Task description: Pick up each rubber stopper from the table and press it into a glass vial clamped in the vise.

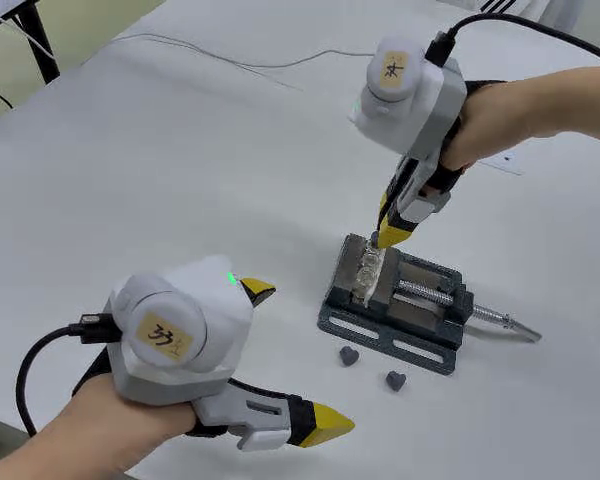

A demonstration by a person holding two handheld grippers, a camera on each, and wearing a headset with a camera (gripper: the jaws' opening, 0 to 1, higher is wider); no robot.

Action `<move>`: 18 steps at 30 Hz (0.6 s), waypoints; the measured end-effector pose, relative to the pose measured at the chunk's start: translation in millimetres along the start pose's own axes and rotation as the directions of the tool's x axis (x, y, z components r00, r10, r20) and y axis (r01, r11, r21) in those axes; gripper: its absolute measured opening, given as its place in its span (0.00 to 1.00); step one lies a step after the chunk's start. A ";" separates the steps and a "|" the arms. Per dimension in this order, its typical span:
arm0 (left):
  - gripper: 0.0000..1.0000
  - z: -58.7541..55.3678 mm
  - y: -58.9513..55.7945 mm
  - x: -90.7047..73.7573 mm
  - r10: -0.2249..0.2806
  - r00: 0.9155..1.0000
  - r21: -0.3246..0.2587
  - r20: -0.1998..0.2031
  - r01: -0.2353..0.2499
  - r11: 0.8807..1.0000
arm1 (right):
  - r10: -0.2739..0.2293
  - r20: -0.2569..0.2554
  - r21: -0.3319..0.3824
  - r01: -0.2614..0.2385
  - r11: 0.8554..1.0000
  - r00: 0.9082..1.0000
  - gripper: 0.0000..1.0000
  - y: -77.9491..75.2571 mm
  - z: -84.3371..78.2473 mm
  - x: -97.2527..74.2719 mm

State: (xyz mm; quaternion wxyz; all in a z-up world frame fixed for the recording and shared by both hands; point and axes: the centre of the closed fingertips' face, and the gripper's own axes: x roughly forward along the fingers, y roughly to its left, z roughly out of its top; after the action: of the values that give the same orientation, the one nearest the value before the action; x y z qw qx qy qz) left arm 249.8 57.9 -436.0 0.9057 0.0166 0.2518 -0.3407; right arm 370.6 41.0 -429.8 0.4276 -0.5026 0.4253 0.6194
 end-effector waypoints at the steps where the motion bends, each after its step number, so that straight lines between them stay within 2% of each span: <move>1: 0.91 -0.2 0.2 -0.1 0.000 1.000 0.001 -0.001 0.000 1.000 | -0.001 -0.001 -0.010 0.001 1.000 1.000 0.07 -0.5 -0.1 0.2; 11: 0.90 -1.9 -1.8 1.2 -0.004 1.000 0.002 -0.006 0.004 1.000 | -0.006 0.006 -0.047 0.006 0.999 1.000 0.08 -2.8 0.3 0.2; 13: 0.90 -1.7 -2.0 1.2 -0.006 1.000 0.000 -0.005 0.006 1.000 | 0.005 0.011 -0.056 -0.004 0.998 1.000 0.12 -1.3 0.9 1.1; 15: 0.90 -1.7 -1.9 1.1 -0.005 1.000 -0.002 -0.006 0.005 1.000 | -0.005 0.010 -0.060 0.005 0.998 1.000 0.19 -1.3 -0.2 1.3; 18: 0.90 -1.9 -1.2 1.1 -0.005 1.000 0.000 -0.008 0.005 1.000 | -0.010 0.008 -0.078 0.010 0.997 1.000 0.16 -1.7 -5.0 -2.9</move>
State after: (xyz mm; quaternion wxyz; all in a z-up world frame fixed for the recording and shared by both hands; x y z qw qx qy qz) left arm 248.9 56.7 -438.0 0.9037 0.0174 0.2554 -0.3431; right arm 373.9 36.3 -427.7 0.4124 -0.5188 0.3967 0.6351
